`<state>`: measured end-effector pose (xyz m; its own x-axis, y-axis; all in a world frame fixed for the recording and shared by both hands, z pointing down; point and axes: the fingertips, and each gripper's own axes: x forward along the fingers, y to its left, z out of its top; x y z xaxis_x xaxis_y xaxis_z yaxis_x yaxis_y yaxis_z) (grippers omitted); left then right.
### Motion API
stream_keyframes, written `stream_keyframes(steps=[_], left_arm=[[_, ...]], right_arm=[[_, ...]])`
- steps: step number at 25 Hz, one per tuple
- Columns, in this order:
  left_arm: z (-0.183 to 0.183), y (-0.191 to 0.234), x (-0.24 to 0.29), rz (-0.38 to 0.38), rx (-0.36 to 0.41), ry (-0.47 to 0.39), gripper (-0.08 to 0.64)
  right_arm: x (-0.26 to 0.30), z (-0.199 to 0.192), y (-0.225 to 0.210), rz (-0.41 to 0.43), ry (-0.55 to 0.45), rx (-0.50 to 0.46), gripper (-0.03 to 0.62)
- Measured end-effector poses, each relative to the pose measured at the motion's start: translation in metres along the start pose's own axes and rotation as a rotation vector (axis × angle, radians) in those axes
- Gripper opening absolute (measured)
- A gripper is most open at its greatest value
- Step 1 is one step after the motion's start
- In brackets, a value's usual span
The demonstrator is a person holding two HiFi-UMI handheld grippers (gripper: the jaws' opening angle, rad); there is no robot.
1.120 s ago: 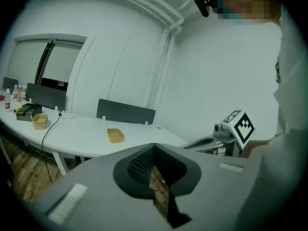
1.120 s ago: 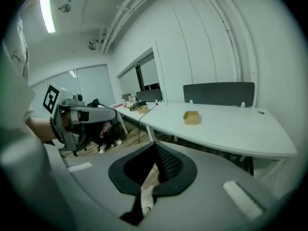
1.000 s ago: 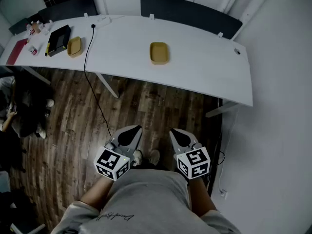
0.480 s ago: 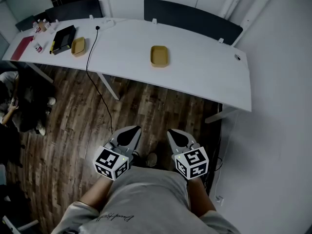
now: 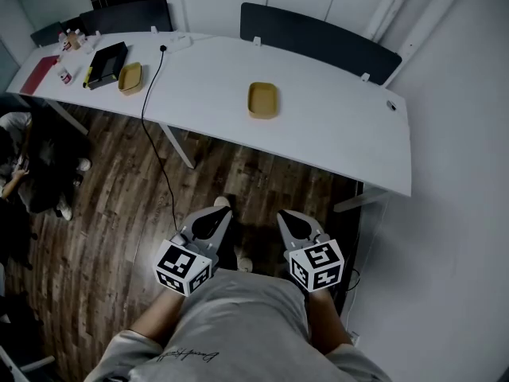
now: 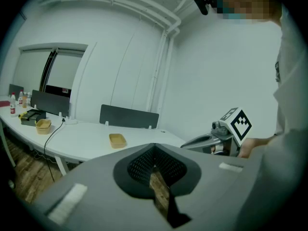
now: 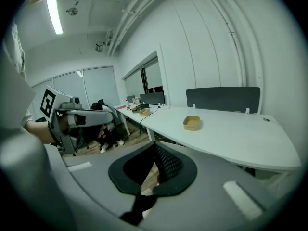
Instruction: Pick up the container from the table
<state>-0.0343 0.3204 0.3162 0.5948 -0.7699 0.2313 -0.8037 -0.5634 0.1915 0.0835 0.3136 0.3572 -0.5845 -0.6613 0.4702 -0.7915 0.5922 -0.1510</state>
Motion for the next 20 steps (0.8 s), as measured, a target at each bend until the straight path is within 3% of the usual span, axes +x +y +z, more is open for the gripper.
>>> stream_keyframes(steps=[12,20], left_arm=[[0.018,0.056,0.063,0.002,0.026,-0.012,0.002],[0.027,0.092,0.109,-0.016,0.003,0.021,0.002]], right_arm=[[0.059,0.03,-0.045,-0.008,-0.013,-0.004,0.015],[0.102,0.047,-0.074,-0.01,0.012,0.015,0.015]])
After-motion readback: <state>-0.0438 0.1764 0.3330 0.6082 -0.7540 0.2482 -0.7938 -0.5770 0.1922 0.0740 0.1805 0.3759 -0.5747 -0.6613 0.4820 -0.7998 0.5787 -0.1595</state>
